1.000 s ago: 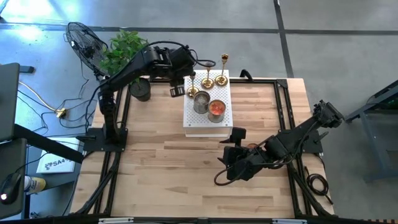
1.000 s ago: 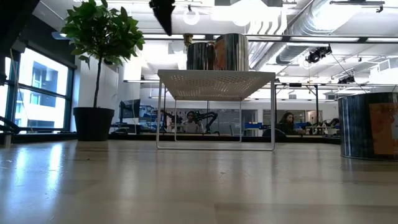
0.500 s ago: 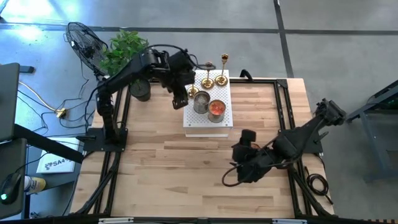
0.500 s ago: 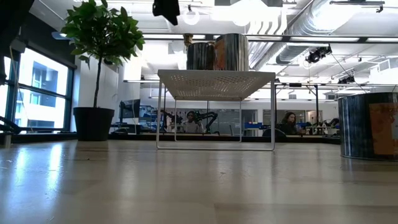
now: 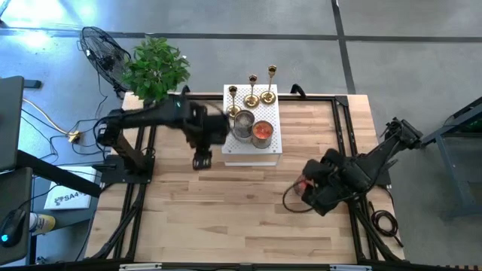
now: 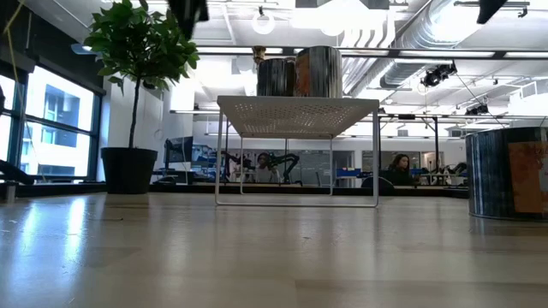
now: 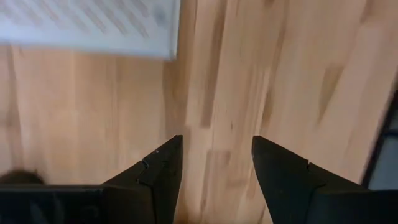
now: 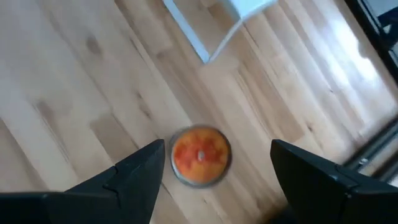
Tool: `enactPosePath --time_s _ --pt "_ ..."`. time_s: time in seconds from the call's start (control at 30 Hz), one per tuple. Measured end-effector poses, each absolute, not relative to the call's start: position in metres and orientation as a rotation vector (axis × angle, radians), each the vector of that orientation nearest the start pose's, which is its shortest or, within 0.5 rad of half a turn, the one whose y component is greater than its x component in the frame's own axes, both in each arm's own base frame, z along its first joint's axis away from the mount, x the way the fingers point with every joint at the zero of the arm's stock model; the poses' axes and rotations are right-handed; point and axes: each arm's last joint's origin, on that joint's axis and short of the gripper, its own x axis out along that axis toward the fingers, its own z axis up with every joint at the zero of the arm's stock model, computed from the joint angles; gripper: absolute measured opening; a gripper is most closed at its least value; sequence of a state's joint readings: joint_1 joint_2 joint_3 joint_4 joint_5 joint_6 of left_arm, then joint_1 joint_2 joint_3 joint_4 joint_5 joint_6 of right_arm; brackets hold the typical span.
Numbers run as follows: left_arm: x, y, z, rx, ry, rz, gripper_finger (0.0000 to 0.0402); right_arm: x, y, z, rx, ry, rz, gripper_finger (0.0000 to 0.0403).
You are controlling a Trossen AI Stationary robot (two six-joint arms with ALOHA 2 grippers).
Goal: Pick & Place candle stick holders
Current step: Put the orange scented candle on the shelf
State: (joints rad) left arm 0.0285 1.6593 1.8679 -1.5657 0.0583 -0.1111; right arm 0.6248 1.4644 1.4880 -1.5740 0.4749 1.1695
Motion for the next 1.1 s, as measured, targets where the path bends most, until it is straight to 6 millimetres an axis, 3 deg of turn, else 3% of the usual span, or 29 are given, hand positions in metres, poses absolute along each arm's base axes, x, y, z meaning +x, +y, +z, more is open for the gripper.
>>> enactPosePath --time_s 0.17,0.47,0.8,0.97,1.1 --pt "0.292 -0.018 0.339 -0.107 1.487 0.062 0.0186 0.205 0.120 0.332 0.221 1.115 -0.621 0.0287" --pt "0.288 -0.054 0.280 -0.177 1.607 -0.060 0.0186 0.206 0.092 0.287 0.209 1.349 -0.735 0.0287" --pt "0.293 -0.085 0.272 -0.170 1.509 -0.140 0.0186 0.208 0.077 0.261 0.278 1.466 -0.747 0.0287" --pt "0.296 -0.088 0.273 -0.171 1.468 -0.157 0.0186 0.219 0.081 0.259 0.306 1.417 -0.625 0.0287" --pt "0.300 -0.088 0.273 -0.174 1.431 -0.162 0.0186 0.221 0.081 0.259 0.335 1.396 -0.631 0.0287"
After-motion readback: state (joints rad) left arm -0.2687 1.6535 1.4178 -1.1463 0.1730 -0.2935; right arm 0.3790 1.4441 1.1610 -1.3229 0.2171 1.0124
